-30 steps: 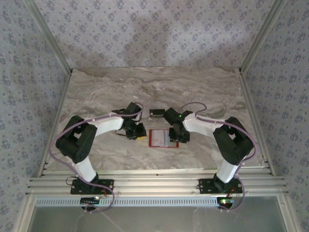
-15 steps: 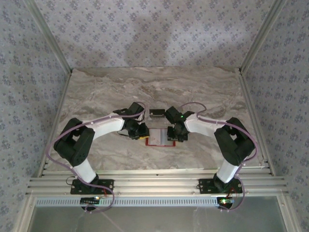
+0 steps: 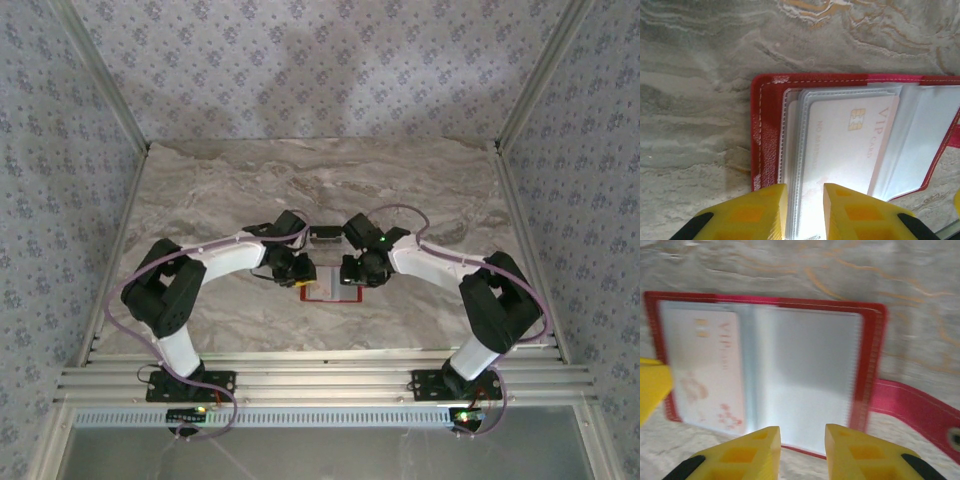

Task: Take the credit cards out of the card holder

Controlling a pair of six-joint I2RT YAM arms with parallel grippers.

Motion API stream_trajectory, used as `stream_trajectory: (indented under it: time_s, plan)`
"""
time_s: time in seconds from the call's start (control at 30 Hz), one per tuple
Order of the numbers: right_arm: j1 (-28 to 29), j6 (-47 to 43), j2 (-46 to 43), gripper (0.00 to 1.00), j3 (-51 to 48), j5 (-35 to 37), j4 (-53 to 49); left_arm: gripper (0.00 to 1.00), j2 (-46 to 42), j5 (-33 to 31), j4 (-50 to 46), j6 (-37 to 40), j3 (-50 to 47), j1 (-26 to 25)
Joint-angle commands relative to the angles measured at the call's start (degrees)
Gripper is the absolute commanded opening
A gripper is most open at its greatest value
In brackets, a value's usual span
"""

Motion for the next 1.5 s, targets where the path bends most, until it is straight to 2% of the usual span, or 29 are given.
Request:
stream_trajectory:
  time_s: [0.0, 0.23, 0.57, 1.1, 1.47]
  plan:
    - [0.4, -0.99, 1.02, 0.29, 1.79, -7.74, 5.44, 0.27, 0.67, -0.13, -1.04, 1.09, 1.46, -0.24]
    - [0.42, -0.57, 6.49, 0.27, 4.74, -10.99, 7.99, 0.27, 3.1, -2.48, -4.56, 2.54, 3.78, -0.26]
    - [0.51, -0.33, 9.54, 0.27, 4.82, -12.94, 10.22, 0.21, 4.52, -3.24, -5.79, 3.71, 3.46, -0.3]
    - [1.16, -2.4, 9.56, 0.27, 5.5, -5.39, 4.45, 0.2, 4.56, -3.22, -6.31, 4.04, 3.6, -0.33]
    - [1.31, -2.41, 7.62, 0.27, 5.67, -6.16, 4.76, 0.2, 3.88, -3.38, -6.37, 3.93, 3.46, -0.29]
